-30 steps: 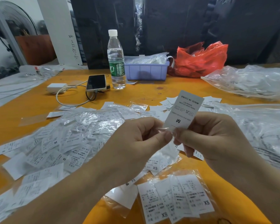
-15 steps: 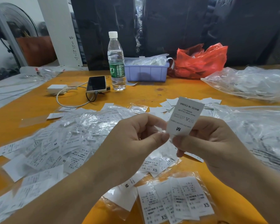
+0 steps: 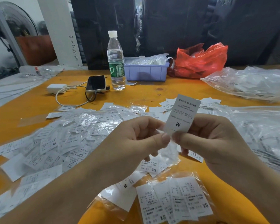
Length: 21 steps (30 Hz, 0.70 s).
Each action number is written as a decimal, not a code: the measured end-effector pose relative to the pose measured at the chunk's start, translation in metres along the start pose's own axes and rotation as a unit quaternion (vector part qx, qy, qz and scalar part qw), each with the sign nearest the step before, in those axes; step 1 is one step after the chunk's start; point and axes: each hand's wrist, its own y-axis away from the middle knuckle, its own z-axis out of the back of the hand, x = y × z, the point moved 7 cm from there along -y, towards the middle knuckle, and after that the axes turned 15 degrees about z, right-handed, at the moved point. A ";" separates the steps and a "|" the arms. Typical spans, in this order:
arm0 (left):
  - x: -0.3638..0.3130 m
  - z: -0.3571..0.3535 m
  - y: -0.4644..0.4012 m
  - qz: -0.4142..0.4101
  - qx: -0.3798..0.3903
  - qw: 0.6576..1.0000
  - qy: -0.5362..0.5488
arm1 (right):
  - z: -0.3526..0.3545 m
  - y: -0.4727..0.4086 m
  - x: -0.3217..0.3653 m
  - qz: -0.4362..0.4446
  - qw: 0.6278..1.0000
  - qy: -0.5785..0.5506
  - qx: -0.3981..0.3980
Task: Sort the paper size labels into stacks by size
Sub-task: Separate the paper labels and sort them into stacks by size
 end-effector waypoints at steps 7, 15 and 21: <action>0.002 0.004 0.001 0.019 -0.008 1.000 0.004 | 0.008 -0.001 0.000 -0.012 0.999 0.007 -0.048; -0.001 0.006 0.000 0.007 -0.030 0.999 -0.009 | 0.006 0.000 -0.001 -0.021 0.999 -0.005 -0.029; -0.002 0.004 0.000 -0.012 -0.039 0.999 -0.011 | 0.000 0.001 -0.003 -0.034 0.999 -0.022 0.018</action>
